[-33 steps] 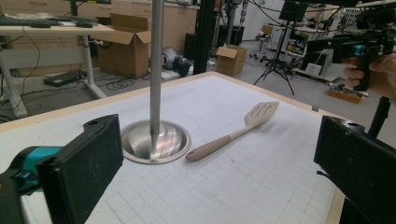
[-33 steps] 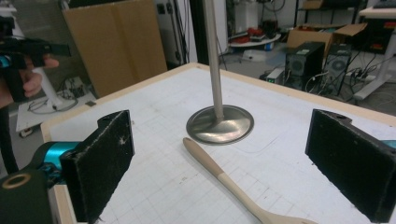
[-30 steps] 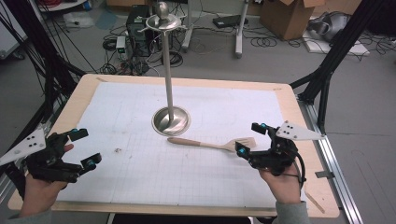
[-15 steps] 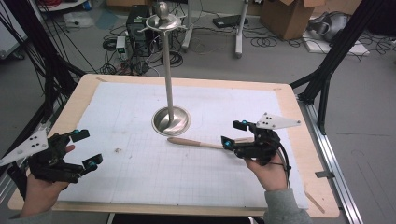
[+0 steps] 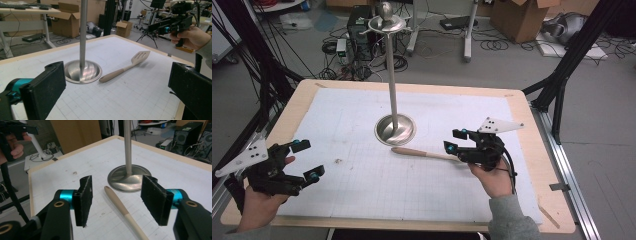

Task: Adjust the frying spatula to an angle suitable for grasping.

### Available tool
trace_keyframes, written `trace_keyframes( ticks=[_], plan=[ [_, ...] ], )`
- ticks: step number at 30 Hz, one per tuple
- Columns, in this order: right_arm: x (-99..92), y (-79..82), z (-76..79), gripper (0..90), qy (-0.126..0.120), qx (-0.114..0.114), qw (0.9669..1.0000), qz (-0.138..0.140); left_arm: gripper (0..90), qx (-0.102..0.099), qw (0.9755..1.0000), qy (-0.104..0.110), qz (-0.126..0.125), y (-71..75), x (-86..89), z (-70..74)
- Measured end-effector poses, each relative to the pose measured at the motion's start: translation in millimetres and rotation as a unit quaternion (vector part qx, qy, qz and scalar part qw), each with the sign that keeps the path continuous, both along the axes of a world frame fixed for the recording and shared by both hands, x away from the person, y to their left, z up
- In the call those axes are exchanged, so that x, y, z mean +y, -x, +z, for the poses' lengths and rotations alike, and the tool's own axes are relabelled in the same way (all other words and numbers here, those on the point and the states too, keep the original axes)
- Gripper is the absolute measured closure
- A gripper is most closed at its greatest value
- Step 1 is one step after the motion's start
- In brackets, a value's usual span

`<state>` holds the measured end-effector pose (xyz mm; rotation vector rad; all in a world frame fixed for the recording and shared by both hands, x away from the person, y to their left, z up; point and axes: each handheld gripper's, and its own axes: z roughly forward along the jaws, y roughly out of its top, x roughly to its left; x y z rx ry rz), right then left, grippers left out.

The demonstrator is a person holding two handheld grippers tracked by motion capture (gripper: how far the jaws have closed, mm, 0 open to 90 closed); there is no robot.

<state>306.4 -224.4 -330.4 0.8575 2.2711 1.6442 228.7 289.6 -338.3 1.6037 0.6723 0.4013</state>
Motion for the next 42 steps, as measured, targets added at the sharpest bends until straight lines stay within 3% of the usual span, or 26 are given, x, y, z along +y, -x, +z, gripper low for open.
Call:
trace_keyframes(
  ticks=[10,12,19,28,35,37,38,42],
  plan=[
    [10.2,-10.6,-8.1,59.1,0.021,0.005,0.9996,0.015,1.8,0.005,1.0000,0.000,0.001,-1.2,0.5,-3.0],
    [15.9,-14.8,-13.0,62.2,0.039,0.007,0.9991,0.013,1.8,0.006,1.0000,0.000,0.002,-1.4,0.9,-3.6],
    [25.4,-22.9,-20.4,71.5,0.040,0.014,0.9990,0.015,1.8,0.008,0.9999,0.002,0.008,-2.2,4.7,-5.3],
    [43.8,-28.9,-27.3,83.2,0.067,0.012,0.9976,0.016,1.8,0.011,0.9999,0.004,0.009,-2.6,5.4,-7.0],
    [50.4,-34.3,-31.1,89.3,0.074,0.015,0.9969,0.022,1.8,0.014,0.9998,0.006,0.010,-3.6,6.5,-9.2],
    [53.8,-36.1,-34.0,89.3,0.078,0.021,0.9965,0.022,1.8,0.013,0.9998,0.005,0.012,-3.8,7.0,-9.7],
    [58.3,-36.1,-37.0,89.3,0.093,0.030,0.9948,0.027,1.8,0.013,0.9998,0.005,0.014,-4.0,7.1,-9.9],
    [65.8,-36.7,-42.3,89.3,0.117,0.037,0.9920,0.031,1.8,0.016,0.9998,0.005,0.014,-4.8,6.6,-11.7]
  ],
)
